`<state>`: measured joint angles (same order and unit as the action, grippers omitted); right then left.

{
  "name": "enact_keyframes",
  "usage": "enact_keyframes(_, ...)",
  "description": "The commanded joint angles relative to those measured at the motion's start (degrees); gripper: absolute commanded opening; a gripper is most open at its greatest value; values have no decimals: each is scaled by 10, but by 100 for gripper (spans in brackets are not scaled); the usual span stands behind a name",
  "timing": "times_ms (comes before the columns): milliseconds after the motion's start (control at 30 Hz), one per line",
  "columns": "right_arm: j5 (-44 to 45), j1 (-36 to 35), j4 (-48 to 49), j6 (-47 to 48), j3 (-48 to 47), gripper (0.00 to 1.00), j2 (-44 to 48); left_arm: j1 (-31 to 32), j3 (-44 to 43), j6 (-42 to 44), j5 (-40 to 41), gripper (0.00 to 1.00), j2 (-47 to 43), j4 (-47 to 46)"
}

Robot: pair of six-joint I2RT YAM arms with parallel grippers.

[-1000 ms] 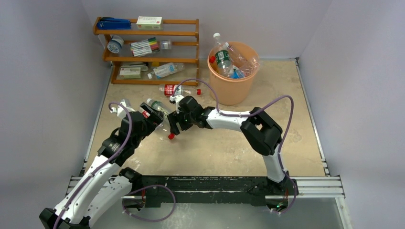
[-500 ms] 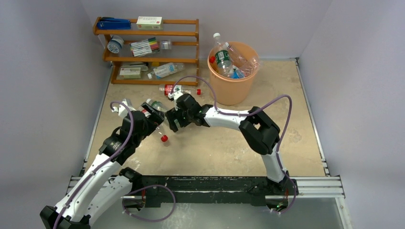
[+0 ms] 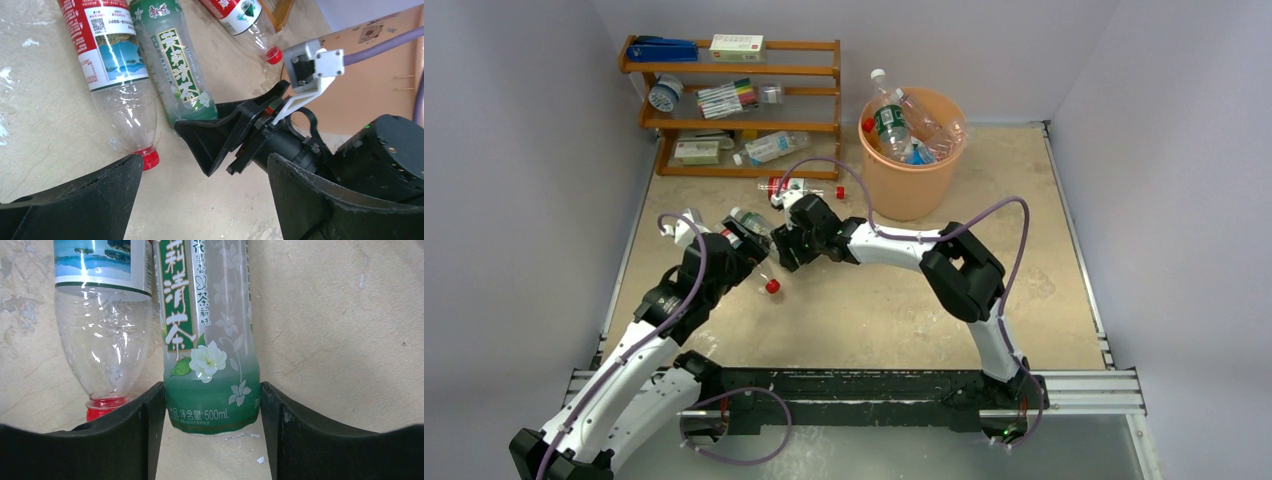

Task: Put the plastic bottles in the bin
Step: Pick up the plastic bottle at the center of the board.

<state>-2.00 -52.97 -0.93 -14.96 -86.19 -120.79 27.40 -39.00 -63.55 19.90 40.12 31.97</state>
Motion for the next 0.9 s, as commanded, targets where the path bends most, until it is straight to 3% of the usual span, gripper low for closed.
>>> enact_keyframes(0,23,4,0,11,17,55,50,1,15,-11,-10,95,3,-31)
enact_keyframes(367,65,37,-48,24,70,53,263,1,18,-10,-14,95,10,-44)
enact_keyframes(633,81,95,-117,30,29,55,427,1,33,-13,-22,95,13,-62)
enact_keyframes(867,109,192,-161,55,-42,57,441,1,38,-16,-29,95,16,-74)
